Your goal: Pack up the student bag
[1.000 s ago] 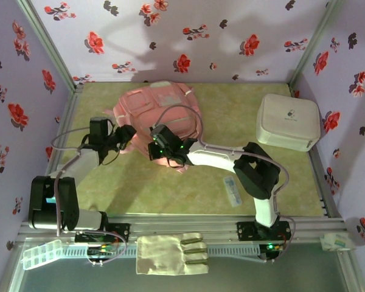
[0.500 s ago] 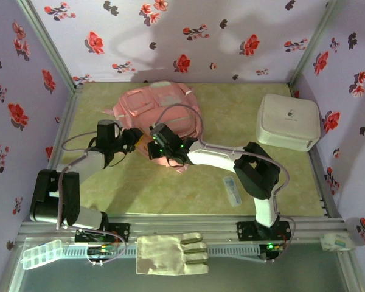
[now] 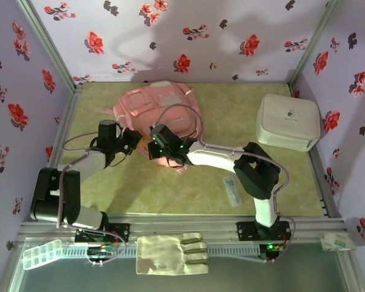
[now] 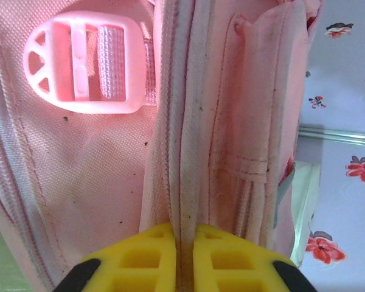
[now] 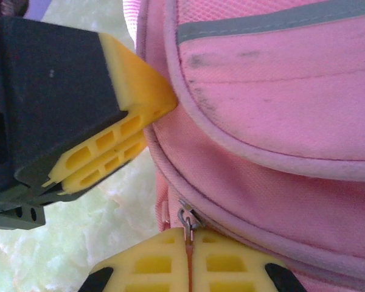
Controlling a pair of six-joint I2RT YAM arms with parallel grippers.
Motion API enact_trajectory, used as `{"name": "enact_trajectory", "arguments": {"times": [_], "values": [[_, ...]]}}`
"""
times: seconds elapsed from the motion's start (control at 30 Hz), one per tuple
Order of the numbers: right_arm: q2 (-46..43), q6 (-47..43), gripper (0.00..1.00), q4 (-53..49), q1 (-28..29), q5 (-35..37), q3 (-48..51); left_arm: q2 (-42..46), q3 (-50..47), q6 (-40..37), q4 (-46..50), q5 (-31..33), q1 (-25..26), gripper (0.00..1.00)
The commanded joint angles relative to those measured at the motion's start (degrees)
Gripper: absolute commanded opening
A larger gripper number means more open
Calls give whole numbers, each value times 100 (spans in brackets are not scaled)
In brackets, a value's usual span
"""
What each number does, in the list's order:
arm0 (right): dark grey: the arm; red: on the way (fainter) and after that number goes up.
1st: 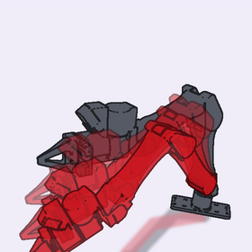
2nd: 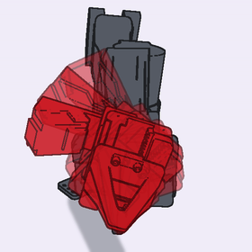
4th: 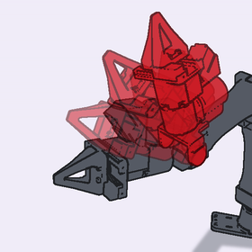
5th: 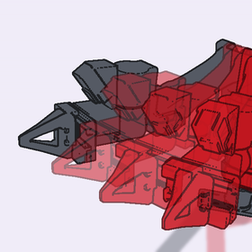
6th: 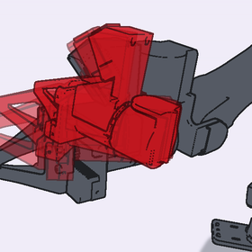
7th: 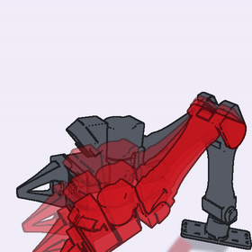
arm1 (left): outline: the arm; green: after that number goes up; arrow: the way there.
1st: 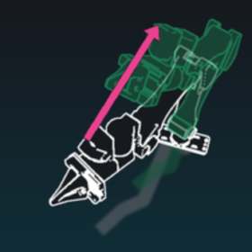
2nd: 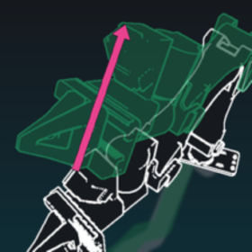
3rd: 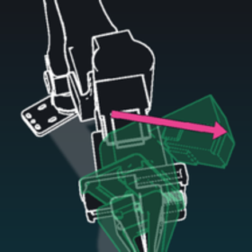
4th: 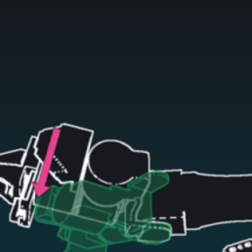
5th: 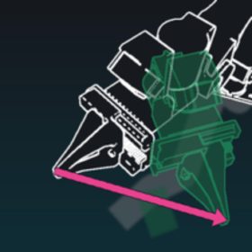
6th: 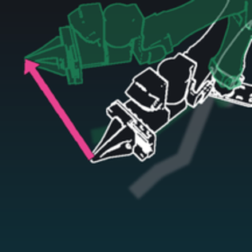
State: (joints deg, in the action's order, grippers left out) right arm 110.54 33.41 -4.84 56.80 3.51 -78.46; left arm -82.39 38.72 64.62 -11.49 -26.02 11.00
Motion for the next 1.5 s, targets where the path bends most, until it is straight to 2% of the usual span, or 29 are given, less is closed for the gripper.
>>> {"name": "enact_trajectory", "arguments": {"times": [0.0,0.17,0.27,0.37,0.47,0.6,0.83,0.97,1.07,1.27,1.47], "values": [[-347,-177,2,-313,2,899,160,92,261,-365,272,346,-10,5],[-843,-407,3,-872,-130,2060,655,105,303,-511,384,383,-57,2],[-1064,-340,2,-1105,-401,2624,944,128,311,-601,444,381,-73,2],[-1165,-43,2,-1424,-754,2773,1020,141,344,-675,501,374,-72,2],[-1308,-118,2,-1269,-852,2654,1138,118,431,-770,592,344,-72,1],[-1357,-236,0,-1117,-813,2048,1165,84,579,-954,720,347,-72,2],[-1392,-292,0,-679,-220,926,1342,-249,1292,-1704,1383,411,-186,4],[-1246,-1,0,-85,67,262,1330,-457,1658,-2025,1699,655,-363,6],[-1001,207,0,308,157,-45,1181,-444,1801,-2195,1964,964,-526,13],[-563,323,0,584,169,-170,709,261,1388,-2084,2225,1277,-836,38],[-230,219,0,567,170,-153,306,1171,620,-1330,2238,1030,-501,47]]}}
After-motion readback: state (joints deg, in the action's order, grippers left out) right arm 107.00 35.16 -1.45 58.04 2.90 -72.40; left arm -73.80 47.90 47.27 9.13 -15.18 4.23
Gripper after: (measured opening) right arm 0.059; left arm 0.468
